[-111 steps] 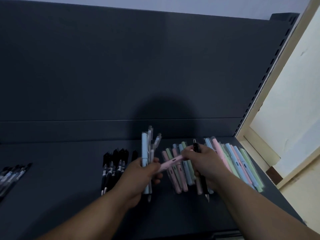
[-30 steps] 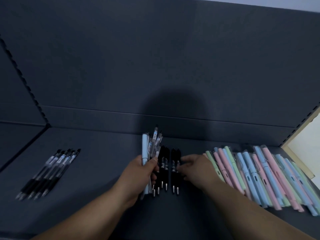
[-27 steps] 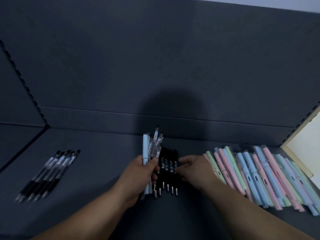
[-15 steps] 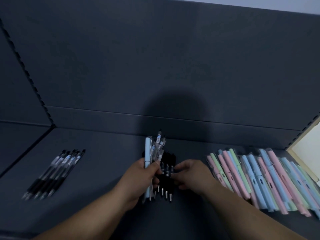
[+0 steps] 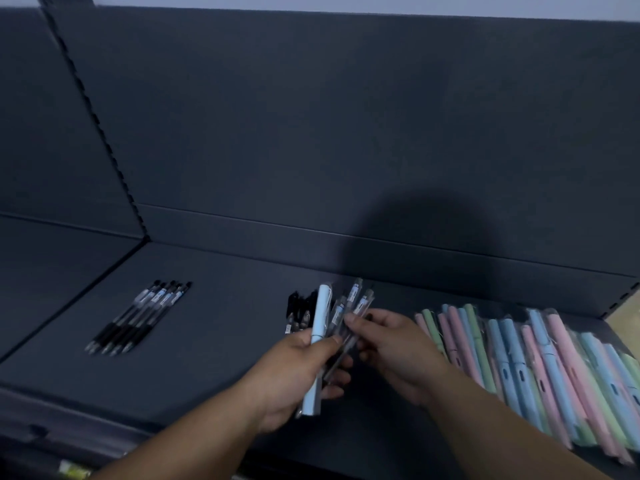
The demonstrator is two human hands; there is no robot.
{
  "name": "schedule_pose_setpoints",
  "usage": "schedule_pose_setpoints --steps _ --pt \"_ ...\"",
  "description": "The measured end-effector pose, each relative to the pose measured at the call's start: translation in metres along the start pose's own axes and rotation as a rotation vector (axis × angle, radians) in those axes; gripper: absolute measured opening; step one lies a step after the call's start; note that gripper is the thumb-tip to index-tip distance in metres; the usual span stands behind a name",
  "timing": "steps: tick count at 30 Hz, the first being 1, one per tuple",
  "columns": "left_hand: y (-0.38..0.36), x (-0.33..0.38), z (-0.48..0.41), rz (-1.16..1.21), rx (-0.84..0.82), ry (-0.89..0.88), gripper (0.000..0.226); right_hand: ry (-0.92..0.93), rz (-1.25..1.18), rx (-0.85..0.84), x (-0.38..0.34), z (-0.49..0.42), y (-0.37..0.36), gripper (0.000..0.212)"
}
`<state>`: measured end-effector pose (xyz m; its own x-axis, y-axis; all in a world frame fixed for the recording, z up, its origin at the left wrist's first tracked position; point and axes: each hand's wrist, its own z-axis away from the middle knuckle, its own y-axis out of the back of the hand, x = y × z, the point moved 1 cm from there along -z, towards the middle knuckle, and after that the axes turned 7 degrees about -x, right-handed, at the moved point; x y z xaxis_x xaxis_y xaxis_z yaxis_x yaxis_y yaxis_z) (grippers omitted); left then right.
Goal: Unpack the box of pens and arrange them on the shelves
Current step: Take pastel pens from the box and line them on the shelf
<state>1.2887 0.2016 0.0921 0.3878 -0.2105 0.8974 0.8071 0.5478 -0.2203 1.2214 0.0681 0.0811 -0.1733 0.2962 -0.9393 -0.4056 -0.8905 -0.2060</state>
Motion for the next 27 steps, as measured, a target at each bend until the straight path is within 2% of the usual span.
schedule_pose_setpoints --steps 4,8,11,15,17,20,24,27 --pt "-0.006 -0.010 0.006 -0.059 0.031 0.032 0.024 0.007 -0.052 -0.035 0.010 0.002 0.004 0.012" --pt "-0.011 -0.017 0.017 -0.130 -0.013 0.079 0.026 -0.075 -0.005 -0.119 0.019 0.009 0.003 0.023" --pt "-0.013 -0.021 0.024 -0.168 -0.041 0.085 0.027 -0.100 0.024 -0.171 0.020 0.014 0.003 0.014" --pt "-0.021 -0.023 0.028 -0.172 -0.071 0.102 0.028 -0.087 0.091 -0.217 0.014 0.026 0.003 0.018" --pt "-0.028 -0.023 0.024 -0.204 -0.063 0.089 0.027 -0.069 0.068 -0.175 0.010 0.032 0.009 0.018" --pt "-0.044 -0.020 0.015 -0.193 -0.060 0.043 0.027 -0.053 0.005 -0.027 0.004 0.043 0.025 0.014" --pt "-0.072 -0.017 -0.005 -0.147 -0.017 0.026 0.020 -0.067 0.051 0.154 -0.004 0.061 0.063 0.027" --pt "-0.089 -0.018 -0.030 -0.137 0.027 0.034 0.013 -0.040 0.043 0.250 -0.003 0.075 0.094 0.028"
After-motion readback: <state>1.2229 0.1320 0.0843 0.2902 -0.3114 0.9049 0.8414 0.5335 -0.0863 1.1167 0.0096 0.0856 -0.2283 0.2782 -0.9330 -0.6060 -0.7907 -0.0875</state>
